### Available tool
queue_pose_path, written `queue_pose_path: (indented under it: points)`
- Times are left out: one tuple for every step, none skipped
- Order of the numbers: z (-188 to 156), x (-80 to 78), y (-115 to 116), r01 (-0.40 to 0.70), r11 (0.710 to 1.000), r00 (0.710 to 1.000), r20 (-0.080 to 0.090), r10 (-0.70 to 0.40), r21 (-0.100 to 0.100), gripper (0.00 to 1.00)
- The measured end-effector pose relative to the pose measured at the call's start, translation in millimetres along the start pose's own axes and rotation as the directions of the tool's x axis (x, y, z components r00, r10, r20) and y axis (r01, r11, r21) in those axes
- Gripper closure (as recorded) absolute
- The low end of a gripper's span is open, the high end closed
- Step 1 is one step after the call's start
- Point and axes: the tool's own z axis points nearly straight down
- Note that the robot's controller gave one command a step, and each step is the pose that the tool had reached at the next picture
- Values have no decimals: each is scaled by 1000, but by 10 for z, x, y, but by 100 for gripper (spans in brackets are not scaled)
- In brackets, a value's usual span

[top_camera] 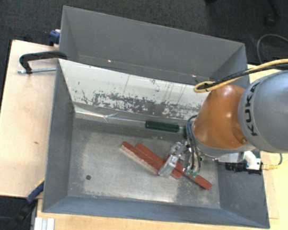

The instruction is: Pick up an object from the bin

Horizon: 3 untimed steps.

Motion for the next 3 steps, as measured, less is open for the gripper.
queue_pose_path:
  points:
    - [24, 13, 1, 0, 1000, 1000, -3, 0, 0, 0]
    - [0, 13, 3, 1, 1000, 1000, -5, -1, 0, 100]
    - [-928, 2, 195, -55, 998, 998, 5, 55, -4, 100]
